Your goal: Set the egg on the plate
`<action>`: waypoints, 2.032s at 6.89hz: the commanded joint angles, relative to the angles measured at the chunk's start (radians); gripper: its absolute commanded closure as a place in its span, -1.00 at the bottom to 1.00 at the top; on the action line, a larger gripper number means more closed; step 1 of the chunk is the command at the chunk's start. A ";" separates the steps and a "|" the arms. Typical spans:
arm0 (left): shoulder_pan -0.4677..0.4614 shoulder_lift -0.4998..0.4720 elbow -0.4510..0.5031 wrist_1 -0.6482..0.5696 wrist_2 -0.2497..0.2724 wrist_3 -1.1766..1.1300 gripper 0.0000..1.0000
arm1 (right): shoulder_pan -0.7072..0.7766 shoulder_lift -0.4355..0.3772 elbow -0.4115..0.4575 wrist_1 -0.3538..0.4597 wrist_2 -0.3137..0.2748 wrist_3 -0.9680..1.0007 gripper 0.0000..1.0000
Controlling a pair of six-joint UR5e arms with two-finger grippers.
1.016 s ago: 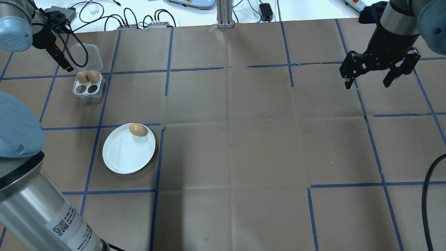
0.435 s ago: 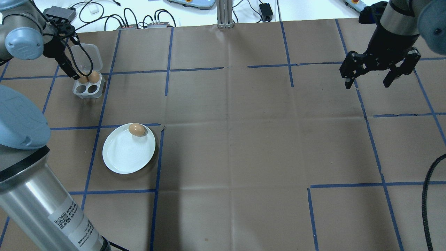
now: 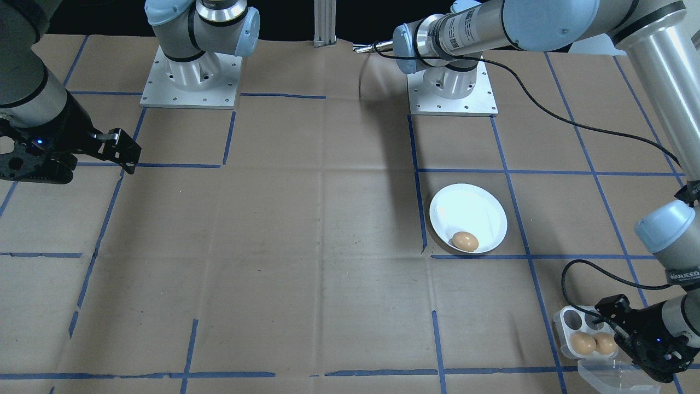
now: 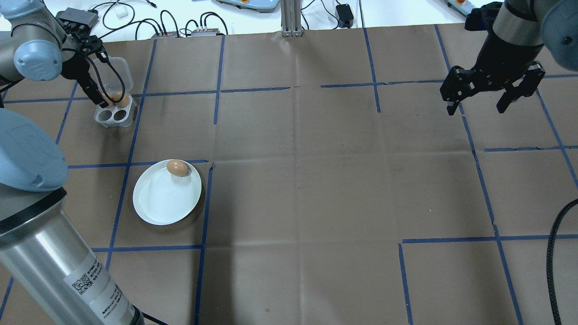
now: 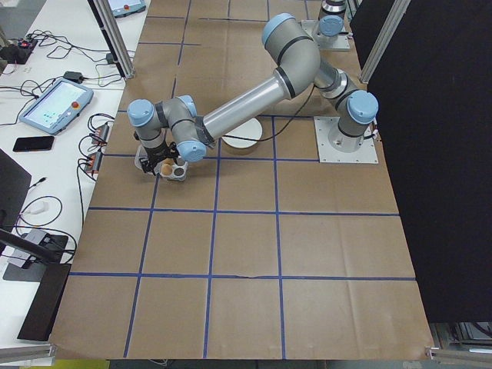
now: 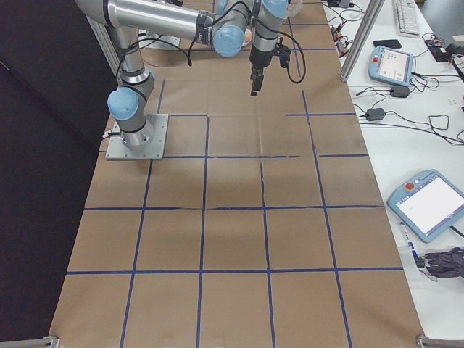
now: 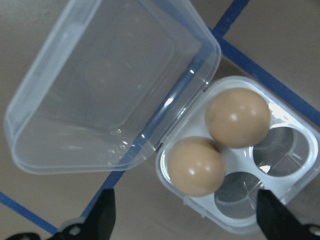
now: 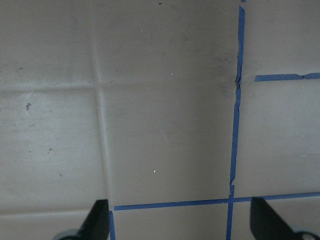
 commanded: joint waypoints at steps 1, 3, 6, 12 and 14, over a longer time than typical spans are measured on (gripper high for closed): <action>-0.001 -0.012 -0.003 0.000 -0.012 0.001 -0.99 | 0.000 0.000 0.000 0.000 0.000 0.000 -1.00; -0.001 -0.012 -0.006 0.000 -0.021 0.000 -0.99 | 0.000 0.000 0.000 0.000 0.000 0.000 -1.00; -0.002 -0.012 -0.009 0.000 -0.020 0.000 -0.72 | 0.000 0.000 0.000 0.000 0.000 0.000 -1.00; -0.002 -0.009 -0.009 0.000 -0.009 -0.011 0.05 | 0.000 0.000 0.000 0.000 0.000 0.000 -1.00; -0.002 -0.004 -0.008 0.000 -0.009 -0.017 0.26 | 0.000 0.000 0.000 0.000 0.002 0.000 -1.00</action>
